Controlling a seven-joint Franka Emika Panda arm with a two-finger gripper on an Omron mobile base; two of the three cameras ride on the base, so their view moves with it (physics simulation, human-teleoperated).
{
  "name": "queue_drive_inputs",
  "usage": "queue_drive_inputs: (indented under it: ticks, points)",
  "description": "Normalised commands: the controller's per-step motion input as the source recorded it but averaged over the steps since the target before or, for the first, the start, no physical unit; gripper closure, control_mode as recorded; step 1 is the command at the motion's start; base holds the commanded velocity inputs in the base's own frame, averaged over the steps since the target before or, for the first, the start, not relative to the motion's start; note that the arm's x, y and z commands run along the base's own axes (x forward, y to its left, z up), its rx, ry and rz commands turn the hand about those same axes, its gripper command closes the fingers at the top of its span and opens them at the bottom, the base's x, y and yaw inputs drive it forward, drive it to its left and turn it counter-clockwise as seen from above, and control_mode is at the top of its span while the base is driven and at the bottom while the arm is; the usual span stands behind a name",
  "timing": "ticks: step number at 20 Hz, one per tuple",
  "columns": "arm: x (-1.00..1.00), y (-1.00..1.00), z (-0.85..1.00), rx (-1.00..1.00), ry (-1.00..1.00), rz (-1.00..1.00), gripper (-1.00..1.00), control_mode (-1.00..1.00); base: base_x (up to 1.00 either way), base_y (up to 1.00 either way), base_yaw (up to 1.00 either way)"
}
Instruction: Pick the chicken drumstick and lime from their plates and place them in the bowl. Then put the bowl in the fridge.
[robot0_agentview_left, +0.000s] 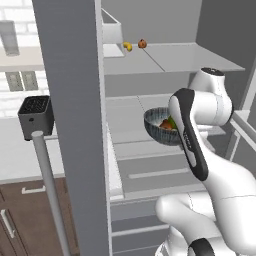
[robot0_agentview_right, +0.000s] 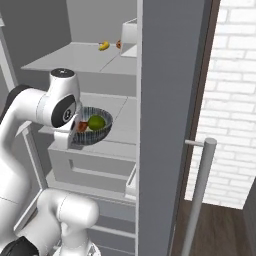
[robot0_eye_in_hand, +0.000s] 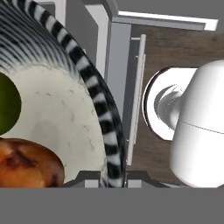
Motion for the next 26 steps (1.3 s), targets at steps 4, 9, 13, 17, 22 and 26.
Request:
queue_drive_inputs:
  ticks: [4, 9, 13, 17, 22, 26]
  points:
    - [0.00, 0.00, 0.00, 0.00, 0.00, 0.00, 1.00, 1.00, 0.47, -0.18, 0.00]
    - [0.38, -0.26, -0.16, 0.00, 0.00, 0.00, 1.00, -1.00, 0.23, -0.08, 0.00]
    - [1.00, -0.55, -0.34, 0.00, 0.00, 0.00, 1.00, -1.00, 0.00, 0.00, 0.00]
    - [1.00, -0.34, -0.39, 0.03, 0.00, 0.00, 1.00, -1.00, 0.00, 0.00, 0.00]
    - [1.00, -0.11, -0.30, 0.01, 0.01, 0.00, 1.00, -1.00, 0.00, 0.00, 0.00]
    - [0.73, 0.00, -0.38, 0.00, 0.00, 0.00, 1.00, -1.00, 0.00, 0.00, 0.00]
